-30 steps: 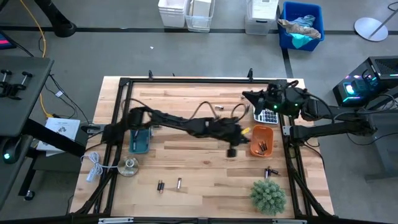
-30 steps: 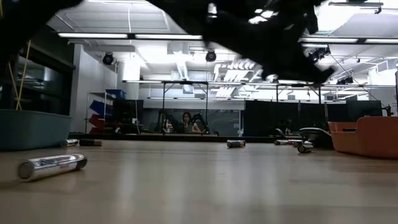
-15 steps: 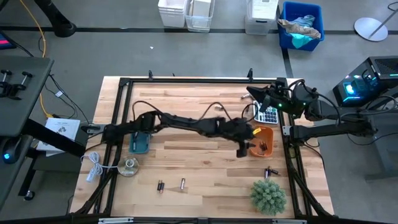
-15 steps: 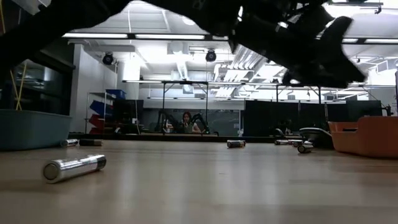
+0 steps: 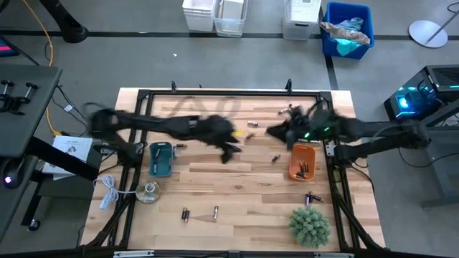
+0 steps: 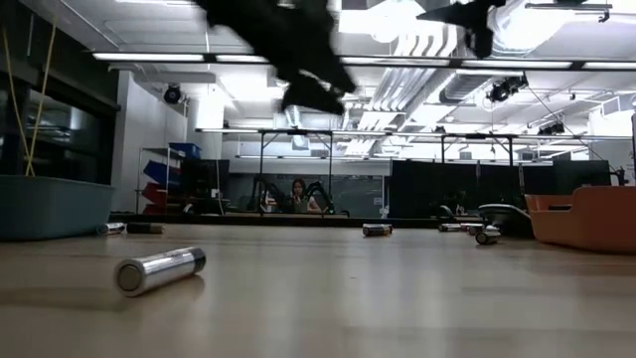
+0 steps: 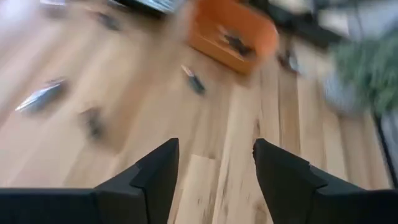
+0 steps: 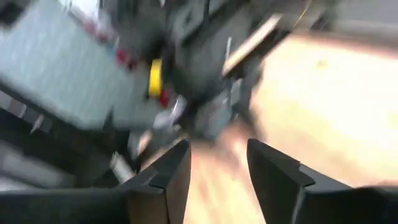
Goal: Sort batteries
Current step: Put the silver battery into the blue bin
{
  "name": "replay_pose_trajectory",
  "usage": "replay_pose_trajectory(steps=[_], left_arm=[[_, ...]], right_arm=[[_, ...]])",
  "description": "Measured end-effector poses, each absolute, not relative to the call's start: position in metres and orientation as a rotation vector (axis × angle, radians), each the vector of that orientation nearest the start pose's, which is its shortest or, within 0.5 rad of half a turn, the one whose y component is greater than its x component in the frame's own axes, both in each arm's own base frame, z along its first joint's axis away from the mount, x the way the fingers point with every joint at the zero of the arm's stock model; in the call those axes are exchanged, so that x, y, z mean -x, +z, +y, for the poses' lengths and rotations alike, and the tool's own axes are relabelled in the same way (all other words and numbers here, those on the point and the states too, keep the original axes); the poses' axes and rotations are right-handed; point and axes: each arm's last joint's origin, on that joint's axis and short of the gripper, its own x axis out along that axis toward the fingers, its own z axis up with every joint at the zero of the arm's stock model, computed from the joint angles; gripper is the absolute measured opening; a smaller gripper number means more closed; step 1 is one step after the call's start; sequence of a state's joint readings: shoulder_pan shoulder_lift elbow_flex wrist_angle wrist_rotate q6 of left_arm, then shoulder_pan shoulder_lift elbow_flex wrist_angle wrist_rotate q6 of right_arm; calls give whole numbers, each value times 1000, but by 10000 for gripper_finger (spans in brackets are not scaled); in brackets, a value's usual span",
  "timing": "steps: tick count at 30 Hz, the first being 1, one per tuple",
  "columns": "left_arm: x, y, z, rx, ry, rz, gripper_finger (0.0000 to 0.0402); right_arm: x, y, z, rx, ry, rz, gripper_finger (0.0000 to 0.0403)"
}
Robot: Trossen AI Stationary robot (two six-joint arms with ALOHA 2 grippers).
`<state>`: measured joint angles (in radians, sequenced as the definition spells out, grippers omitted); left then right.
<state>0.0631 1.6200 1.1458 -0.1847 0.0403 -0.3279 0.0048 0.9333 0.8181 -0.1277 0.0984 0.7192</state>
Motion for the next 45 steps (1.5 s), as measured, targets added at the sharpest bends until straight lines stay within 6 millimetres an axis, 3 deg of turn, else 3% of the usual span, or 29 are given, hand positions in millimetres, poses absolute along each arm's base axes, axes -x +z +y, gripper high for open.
replay_pose_trajectory(steps=[4, 7, 13, 16, 19, 22, 31, 38, 45], left_arm=[[-271, 261, 10, 478, 320, 429, 180], [-224, 272, 6, 529, 407, 270, 176], [-173, 283, 5, 492, 432, 169, 174], [-164, 286, 5, 440, 390, 186, 174], [-161, 288, 2, 392, 305, 198, 174], [-161, 290, 2, 370, 271, 195, 174], [-162, 290, 2, 367, 280, 191, 174], [-162, 290, 2, 366, 282, 192, 174], [-162, 289, 1, 369, 252, 206, 174]], right_arm=[[-247, 291, 32, -721, -47, 370, 158], [-273, 259, 60, -759, -1, 533, 158], [-322, 226, 120, -905, -5, 806, 158], [-346, 215, 145, -1013, -136, 954, 158], [-365, 202, 157, -1102, -375, 1108, 158], [-386, 202, 167, -1173, -522, 1133, 158], [-449, 201, 192, -1278, -638, 1090, 158], [-463, 177, 199, -1228, -814, 1203, 158], [-466, 156, 202, -1217, -873, 1260, 157]])
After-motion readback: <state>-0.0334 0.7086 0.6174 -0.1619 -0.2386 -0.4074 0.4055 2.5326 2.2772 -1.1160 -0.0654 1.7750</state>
